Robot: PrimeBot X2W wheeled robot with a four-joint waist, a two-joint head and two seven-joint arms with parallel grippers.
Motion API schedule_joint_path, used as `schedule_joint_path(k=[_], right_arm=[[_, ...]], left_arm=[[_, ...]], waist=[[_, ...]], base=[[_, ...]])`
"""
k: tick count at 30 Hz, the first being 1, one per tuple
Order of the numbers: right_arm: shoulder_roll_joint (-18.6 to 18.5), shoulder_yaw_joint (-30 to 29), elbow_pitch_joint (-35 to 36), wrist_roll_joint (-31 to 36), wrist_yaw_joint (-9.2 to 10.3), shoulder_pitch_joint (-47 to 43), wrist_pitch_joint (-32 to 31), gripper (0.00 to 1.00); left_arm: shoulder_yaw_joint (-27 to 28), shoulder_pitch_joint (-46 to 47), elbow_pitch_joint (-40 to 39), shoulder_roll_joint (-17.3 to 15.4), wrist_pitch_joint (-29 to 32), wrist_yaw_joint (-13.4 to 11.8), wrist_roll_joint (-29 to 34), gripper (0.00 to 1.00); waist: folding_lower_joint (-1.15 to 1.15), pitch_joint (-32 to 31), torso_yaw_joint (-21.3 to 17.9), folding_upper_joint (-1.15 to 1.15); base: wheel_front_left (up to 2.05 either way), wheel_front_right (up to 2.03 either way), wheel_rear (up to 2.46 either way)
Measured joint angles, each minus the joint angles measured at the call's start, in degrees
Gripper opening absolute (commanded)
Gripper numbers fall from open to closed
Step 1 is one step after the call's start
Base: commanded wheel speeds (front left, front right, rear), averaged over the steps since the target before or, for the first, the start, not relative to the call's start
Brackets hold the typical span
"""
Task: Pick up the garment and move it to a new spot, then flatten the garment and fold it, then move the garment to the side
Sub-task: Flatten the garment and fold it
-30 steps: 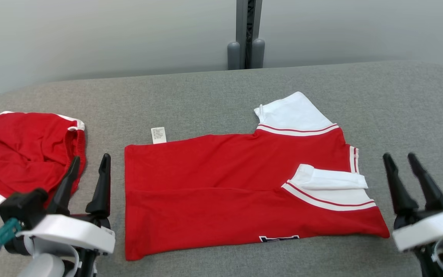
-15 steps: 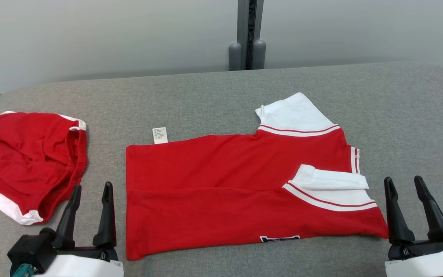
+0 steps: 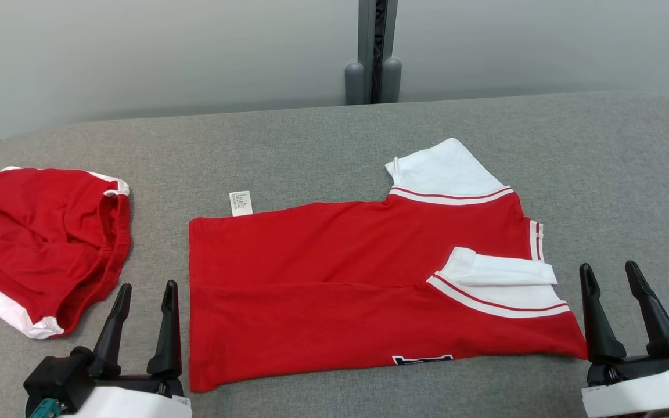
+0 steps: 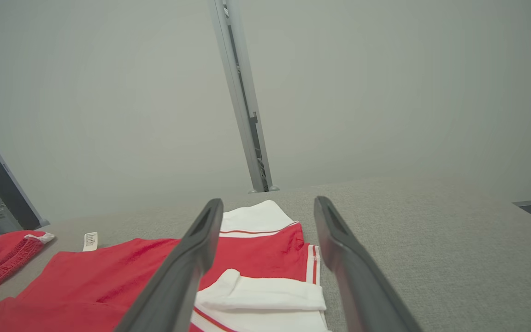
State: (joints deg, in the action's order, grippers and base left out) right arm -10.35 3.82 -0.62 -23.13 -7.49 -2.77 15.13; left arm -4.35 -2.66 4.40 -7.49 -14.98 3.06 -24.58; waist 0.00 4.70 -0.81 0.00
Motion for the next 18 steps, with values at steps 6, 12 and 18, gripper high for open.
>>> schedule_joint_path(k=[6,12,18], right_arm=[[-2.01,1.4,-2.96,-1.56,0.0,4.34,-2.92,1.0],[-6.2,4.16,-6.94,-4.78,0.0,13.67,-6.31,1.0],[-9.98,7.38,-11.78,-8.66,0.0,23.13,-8.01,1.0]], left_arm=[[-1.56,3.09,2.43,-0.16,0.68,1.72,0.79,1.0],[-4.14,11.16,6.99,-1.32,5.81,3.04,-0.63,1.0],[-5.08,20.75,16.18,-2.75,12.61,3.63,-2.91,1.0]], waist=[[0.0,1.49,0.29,0.0],[0.0,4.7,1.05,0.0],[0.0,7.97,2.32,0.0]], base=[[0.0,0.0,0.0],[0.0,0.0,0.0],[0.0,0.0,0.0]])
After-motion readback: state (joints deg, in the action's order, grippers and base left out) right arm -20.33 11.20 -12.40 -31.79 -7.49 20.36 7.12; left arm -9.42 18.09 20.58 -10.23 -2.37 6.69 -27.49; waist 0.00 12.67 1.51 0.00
